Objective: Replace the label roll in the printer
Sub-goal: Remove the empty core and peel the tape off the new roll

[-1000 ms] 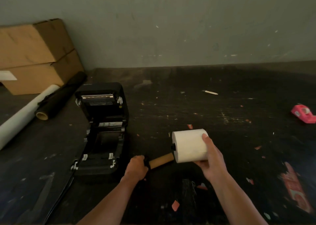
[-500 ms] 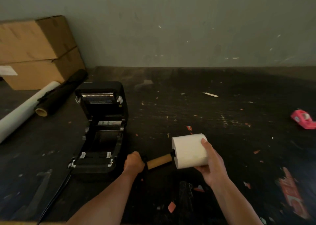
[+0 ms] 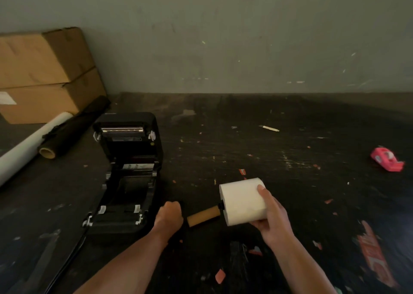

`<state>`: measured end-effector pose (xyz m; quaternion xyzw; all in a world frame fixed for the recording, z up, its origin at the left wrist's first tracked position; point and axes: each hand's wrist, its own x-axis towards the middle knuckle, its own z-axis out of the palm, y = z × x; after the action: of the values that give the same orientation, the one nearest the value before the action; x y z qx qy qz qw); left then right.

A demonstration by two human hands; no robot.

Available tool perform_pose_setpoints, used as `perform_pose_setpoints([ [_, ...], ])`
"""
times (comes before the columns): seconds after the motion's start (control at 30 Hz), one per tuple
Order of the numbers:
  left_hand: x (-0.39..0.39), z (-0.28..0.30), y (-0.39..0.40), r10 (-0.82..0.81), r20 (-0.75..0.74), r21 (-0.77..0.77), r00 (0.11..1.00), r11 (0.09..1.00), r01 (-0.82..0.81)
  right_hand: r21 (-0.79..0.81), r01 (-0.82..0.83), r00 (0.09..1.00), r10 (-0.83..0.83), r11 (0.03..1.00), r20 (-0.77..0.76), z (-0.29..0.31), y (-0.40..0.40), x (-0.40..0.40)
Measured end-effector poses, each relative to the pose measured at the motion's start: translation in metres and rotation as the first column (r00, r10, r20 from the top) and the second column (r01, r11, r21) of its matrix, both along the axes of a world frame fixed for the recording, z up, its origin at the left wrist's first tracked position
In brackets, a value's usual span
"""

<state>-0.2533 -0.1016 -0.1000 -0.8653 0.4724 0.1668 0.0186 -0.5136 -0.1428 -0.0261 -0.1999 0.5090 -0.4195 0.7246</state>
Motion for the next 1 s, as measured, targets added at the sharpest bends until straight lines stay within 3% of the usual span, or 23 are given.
perform_pose_setpoints([
  [0.1, 0.008, 0.008, 0.003, 0.217, -0.21, -0.097, 0.953, 0.966, -0.241, -0.003, 0.002, 1.0, -0.002, 1.0, 0.001, 0.0, 0.0, 0.001],
  [0.17, 0.008, 0.02, 0.002, 0.309, -0.502, -0.156, 0.808, 0.887, -0.436, -0.006, 0.003, 1.0, -0.003, 1.0, 0.005, 0.0, -0.001, 0.003],
  [0.27, -0.007, 0.046, 0.005, 0.169, -0.873, -0.201, 0.457, 0.73, -0.654, -0.015, 0.004, 1.0, -0.004, 1.0, 0.019, 0.002, -0.003, 0.006],
  [0.3, -0.015, 0.053, 0.008, 0.086, -0.918, -0.226, 0.387, 0.687, -0.69, -0.016, 0.003, 1.0, -0.003, 1.0, 0.023, 0.004, -0.004, 0.007],
  [0.37, -0.029, 0.063, 0.015, -0.047, -0.942, -0.285, 0.333, 0.639, -0.714, -0.021, -0.001, 1.0, 0.001, 1.0, 0.03, 0.008, -0.006, 0.011],
  [0.5, -0.052, 0.068, 0.023, -0.15, -0.913, -0.381, 0.38, 0.646, -0.661, -0.065, -0.007, 0.999, 0.009, 0.998, 0.034, 0.02, -0.01, 0.021],
  [0.83, -0.078, 0.077, 0.029, -0.226, -0.669, -0.653, 0.708, 0.633, -0.416, -0.147, -0.036, 0.999, 0.04, 0.988, 0.022, 0.036, -0.01, 0.038],
  [1.0, -0.085, 0.081, 0.036, -0.288, -0.647, -0.686, 0.706, 0.623, -0.375, -0.136, -0.019, 0.999, 0.023, 0.991, 0.025, 0.034, -0.007, 0.039],
])
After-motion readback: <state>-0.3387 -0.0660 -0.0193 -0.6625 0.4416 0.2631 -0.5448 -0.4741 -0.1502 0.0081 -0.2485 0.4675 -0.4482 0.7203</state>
